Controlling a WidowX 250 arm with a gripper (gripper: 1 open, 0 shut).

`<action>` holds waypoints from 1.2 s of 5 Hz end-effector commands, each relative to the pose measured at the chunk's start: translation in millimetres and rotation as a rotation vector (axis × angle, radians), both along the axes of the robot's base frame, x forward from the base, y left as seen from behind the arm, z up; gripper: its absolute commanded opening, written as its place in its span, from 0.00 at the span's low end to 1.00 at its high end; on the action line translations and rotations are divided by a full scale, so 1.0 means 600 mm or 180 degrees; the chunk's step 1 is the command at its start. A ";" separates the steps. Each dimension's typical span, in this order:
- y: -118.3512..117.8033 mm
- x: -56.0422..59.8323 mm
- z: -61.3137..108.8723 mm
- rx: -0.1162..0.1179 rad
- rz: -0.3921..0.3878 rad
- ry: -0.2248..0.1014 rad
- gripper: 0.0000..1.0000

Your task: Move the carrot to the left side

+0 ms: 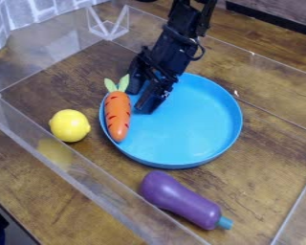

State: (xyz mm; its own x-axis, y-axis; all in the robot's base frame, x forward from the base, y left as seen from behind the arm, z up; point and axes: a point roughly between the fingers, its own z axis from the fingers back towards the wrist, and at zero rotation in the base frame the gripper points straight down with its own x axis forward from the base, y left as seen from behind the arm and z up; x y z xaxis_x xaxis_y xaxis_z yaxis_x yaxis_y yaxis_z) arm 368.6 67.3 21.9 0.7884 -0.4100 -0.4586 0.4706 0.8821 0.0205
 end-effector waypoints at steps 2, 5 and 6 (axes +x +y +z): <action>0.030 0.003 0.009 0.0029 0.0259 -0.0012 1.00; 0.078 -0.014 -0.003 0.0051 0.0382 0.0113 1.00; 0.089 -0.028 -0.003 0.0061 0.0338 0.0157 1.00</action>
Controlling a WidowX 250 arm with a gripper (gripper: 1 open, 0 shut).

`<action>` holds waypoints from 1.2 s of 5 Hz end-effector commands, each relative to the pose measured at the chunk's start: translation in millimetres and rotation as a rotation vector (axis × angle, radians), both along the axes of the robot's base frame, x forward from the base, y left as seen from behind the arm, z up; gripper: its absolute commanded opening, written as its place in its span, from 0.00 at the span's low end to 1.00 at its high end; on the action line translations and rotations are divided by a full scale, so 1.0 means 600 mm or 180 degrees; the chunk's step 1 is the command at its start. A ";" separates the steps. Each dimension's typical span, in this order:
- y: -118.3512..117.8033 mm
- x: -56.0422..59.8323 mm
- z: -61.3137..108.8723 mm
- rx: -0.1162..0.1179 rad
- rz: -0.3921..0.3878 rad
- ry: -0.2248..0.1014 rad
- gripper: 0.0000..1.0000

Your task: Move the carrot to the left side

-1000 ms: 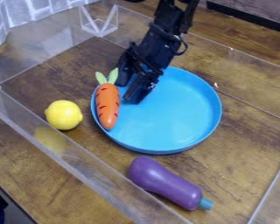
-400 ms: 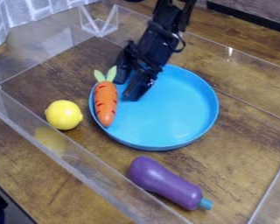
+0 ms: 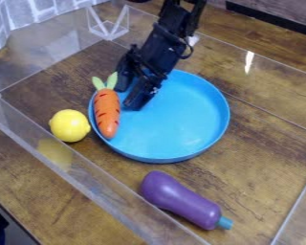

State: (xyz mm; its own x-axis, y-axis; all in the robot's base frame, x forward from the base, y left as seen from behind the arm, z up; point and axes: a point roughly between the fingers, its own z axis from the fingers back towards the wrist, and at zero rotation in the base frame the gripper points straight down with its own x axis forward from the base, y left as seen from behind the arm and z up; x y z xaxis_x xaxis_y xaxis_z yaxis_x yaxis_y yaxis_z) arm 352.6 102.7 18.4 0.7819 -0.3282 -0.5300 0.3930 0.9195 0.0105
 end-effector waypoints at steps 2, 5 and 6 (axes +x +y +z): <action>0.022 -0.004 0.004 -0.0004 -0.0173 -0.0018 1.00; 0.028 0.002 0.005 -0.0005 -0.0048 0.0054 1.00; 0.030 0.003 0.004 -0.0003 -0.0160 0.0074 1.00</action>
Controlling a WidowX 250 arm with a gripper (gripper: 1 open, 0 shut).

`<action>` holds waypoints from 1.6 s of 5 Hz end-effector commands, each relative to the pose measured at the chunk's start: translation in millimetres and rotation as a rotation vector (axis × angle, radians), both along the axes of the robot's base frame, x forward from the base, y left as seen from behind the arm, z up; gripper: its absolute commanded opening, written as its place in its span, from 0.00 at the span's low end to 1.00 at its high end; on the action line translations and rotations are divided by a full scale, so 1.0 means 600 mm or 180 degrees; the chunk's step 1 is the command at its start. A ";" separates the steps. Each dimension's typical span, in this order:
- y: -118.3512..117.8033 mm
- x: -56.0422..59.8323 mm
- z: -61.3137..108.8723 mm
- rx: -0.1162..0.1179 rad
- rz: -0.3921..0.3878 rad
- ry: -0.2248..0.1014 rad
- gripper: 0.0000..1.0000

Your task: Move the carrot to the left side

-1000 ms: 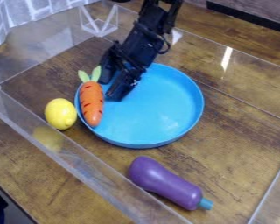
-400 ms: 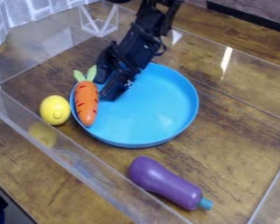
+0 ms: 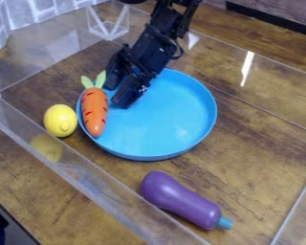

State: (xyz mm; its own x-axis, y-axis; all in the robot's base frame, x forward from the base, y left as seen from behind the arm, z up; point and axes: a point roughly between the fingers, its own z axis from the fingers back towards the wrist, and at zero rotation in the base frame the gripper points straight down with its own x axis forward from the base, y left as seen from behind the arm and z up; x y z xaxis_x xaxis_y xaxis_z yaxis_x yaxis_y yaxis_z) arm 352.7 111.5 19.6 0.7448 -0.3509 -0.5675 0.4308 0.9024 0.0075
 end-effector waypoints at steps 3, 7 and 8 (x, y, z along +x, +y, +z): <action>0.006 0.003 0.016 -0.0053 -0.0035 -0.0003 1.00; 0.030 -0.006 0.011 -0.0043 0.0423 0.0070 1.00; 0.021 0.004 0.008 -0.0043 0.0464 0.0080 0.00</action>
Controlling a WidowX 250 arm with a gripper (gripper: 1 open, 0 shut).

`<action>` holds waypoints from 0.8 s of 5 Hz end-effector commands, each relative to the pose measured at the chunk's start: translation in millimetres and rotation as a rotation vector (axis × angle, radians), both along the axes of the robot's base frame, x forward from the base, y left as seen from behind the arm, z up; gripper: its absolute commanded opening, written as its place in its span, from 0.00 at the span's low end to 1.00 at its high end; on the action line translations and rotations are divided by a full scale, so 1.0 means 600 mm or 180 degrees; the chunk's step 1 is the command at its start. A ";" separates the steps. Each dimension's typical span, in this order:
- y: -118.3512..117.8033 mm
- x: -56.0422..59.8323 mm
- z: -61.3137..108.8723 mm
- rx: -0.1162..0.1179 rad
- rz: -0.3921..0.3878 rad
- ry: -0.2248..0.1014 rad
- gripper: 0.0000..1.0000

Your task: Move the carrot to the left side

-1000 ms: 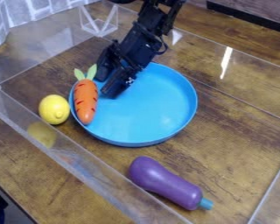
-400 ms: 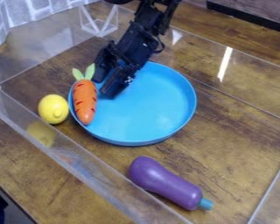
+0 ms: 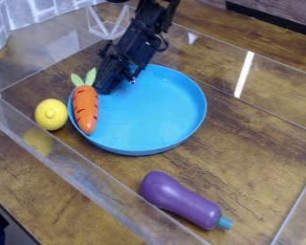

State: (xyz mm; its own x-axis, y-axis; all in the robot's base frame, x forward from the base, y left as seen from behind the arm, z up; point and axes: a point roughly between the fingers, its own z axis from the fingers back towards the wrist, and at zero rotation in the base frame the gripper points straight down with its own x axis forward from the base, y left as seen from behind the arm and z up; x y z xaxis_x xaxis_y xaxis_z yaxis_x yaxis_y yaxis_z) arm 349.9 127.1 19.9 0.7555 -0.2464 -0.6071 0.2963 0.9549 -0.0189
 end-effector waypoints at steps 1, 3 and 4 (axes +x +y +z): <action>0.008 0.002 0.005 0.0002 -0.0068 -0.0068 1.00; 0.024 -0.014 0.006 0.0037 0.0008 -0.0016 1.00; 0.025 -0.022 0.007 0.0044 0.0162 0.0015 1.00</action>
State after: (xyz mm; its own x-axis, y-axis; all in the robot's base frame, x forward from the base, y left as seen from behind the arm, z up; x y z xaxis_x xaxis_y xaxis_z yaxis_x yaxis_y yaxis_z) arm 339.8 129.5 18.2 0.7342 -0.2343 -0.6372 0.2926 0.9561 -0.0145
